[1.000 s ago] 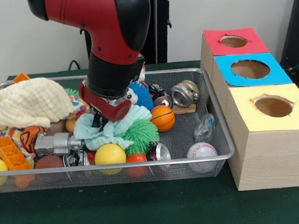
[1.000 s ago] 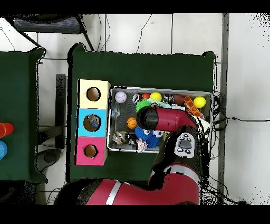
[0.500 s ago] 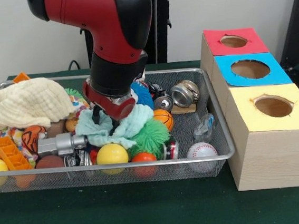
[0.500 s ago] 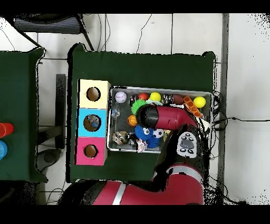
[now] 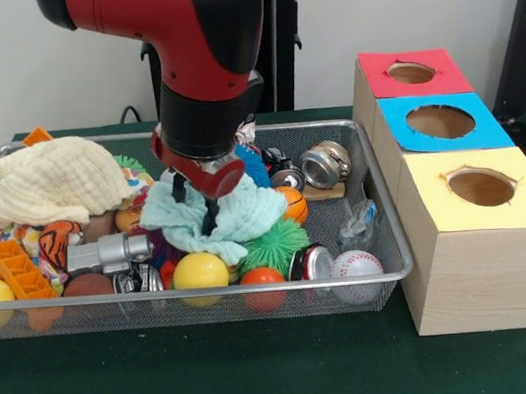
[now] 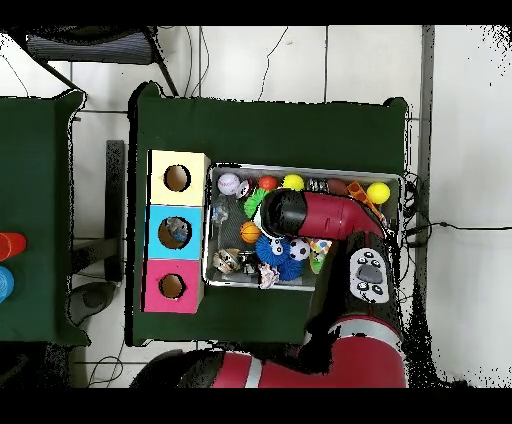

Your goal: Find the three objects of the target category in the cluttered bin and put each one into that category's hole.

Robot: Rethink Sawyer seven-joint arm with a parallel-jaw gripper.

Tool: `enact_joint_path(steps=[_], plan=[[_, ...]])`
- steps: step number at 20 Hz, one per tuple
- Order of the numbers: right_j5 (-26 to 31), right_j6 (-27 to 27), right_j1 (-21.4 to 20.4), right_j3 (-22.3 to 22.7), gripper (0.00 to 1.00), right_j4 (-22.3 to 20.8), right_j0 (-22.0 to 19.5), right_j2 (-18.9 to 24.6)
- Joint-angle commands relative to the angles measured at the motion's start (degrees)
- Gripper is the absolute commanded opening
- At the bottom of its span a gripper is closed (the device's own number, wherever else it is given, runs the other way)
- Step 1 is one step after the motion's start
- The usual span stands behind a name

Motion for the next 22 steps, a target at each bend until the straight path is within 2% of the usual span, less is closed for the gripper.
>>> enact_joint_path(steps=[1, 9, 12, 18, 22], plan=[[12.1, -12.2, -5.6, -0.2, 1.00, -2.4, -0.8, 7.5], [6.1, -8.8, -9.3, 3.8, 1.00, -4.3, -0.1, 7.5], [3.2, -6.0, -11.7, 7.3, 1.00, -4.9, 1.4, 6.6], [-2.4, -2.7, -9.9, 10.2, 1.00, -3.9, 1.0, 8.0], [-4.8, 1.0, -9.0, 12.4, 1.00, -2.5, 2.4, 8.3]])
